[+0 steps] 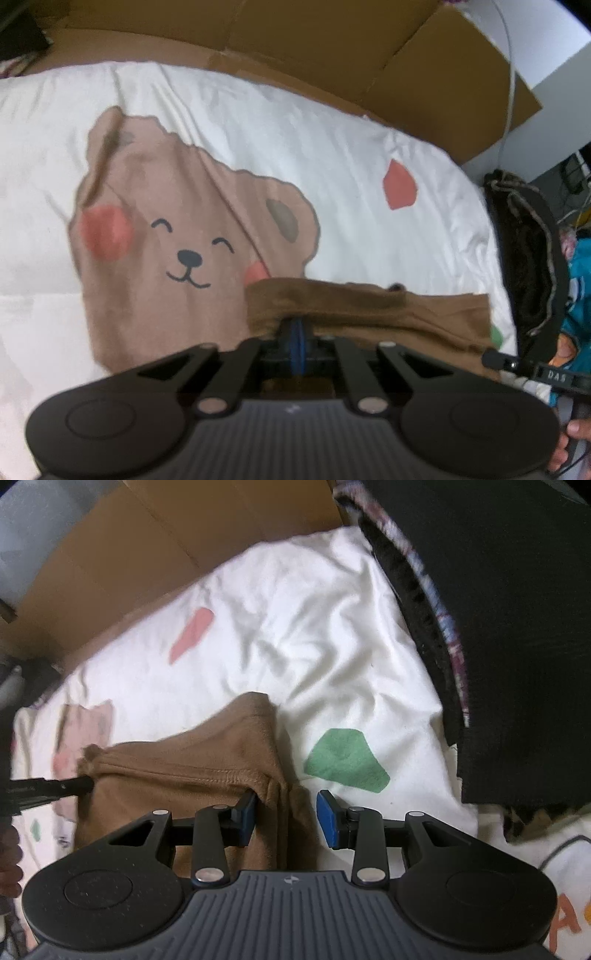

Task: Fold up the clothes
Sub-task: 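Open the left gripper and withdraw both grippers from the folded shirt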

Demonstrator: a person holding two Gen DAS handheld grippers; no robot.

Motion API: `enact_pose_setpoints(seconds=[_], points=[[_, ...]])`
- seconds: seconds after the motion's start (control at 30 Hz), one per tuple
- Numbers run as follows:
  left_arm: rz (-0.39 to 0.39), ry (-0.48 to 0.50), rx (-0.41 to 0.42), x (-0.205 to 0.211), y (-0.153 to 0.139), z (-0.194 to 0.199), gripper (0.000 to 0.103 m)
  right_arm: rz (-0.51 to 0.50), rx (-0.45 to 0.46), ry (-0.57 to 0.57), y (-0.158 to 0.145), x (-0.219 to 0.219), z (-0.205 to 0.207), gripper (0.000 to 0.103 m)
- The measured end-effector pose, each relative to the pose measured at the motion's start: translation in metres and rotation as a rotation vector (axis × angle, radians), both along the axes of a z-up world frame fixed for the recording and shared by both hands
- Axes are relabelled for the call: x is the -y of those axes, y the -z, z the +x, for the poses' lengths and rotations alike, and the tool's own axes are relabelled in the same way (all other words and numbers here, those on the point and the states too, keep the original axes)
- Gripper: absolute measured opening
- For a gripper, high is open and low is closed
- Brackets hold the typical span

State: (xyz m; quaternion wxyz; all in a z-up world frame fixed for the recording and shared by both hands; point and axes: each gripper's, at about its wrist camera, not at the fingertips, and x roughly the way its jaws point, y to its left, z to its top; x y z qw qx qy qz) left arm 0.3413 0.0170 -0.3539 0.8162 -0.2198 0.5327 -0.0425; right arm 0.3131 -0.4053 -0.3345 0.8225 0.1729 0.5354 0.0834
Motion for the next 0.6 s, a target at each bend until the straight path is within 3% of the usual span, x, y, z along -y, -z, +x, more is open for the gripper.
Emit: enact_pose_setpoints(seconds=[0.07,0.33,0.6], points=[[-0.013,-0.017,0.014,-0.001,-0.008,-0.011,0.023,0.005,0.005,-0.013,-0.008,0.002,-0.010,0.042],[0.004,0.022,0.016,0.011,-0.024,-0.057,0.023,-0.015,-0.034,-0.072,-0.009,0.001,-0.056,0.042],[0.045,0.016,-0.060,0.011,-0.012,-0.105,0.023,-0.043,-0.055,-0.089,-0.001,0.006,-0.092,0.042]])
